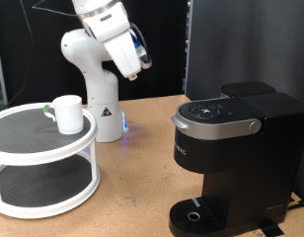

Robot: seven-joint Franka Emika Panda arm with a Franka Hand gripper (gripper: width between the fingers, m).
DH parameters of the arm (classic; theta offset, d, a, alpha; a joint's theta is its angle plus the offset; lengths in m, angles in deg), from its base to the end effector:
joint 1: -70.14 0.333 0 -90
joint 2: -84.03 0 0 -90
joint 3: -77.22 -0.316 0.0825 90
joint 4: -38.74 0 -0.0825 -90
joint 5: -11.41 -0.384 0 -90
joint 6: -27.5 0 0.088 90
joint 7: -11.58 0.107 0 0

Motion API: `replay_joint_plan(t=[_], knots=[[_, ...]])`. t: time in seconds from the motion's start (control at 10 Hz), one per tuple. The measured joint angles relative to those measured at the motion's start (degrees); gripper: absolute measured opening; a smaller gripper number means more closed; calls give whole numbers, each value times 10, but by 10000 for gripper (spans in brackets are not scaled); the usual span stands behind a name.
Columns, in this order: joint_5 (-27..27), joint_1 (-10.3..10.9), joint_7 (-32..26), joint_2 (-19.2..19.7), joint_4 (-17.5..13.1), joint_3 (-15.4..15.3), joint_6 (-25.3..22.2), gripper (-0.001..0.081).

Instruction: Make a cup of coffee with the keurig machine

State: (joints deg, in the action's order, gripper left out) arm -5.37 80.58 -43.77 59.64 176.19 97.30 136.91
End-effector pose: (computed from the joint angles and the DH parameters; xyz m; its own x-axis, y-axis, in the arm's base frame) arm 0.4119 -0.0554 0.4629 0.7523 0.6045 0.2620 0.6587 -0.6821 -0.3174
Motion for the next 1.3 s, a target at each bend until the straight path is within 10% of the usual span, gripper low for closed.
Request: replay_joint_plan(t=[0.3, 0.9, 1.3], knots=[[-55, -9, 124, -14, 46, -7, 116, 2], [-28, -38, 47, -103, 84, 54, 5, 2], [-93, -45, 107, -111, 112, 56, 89, 2]])
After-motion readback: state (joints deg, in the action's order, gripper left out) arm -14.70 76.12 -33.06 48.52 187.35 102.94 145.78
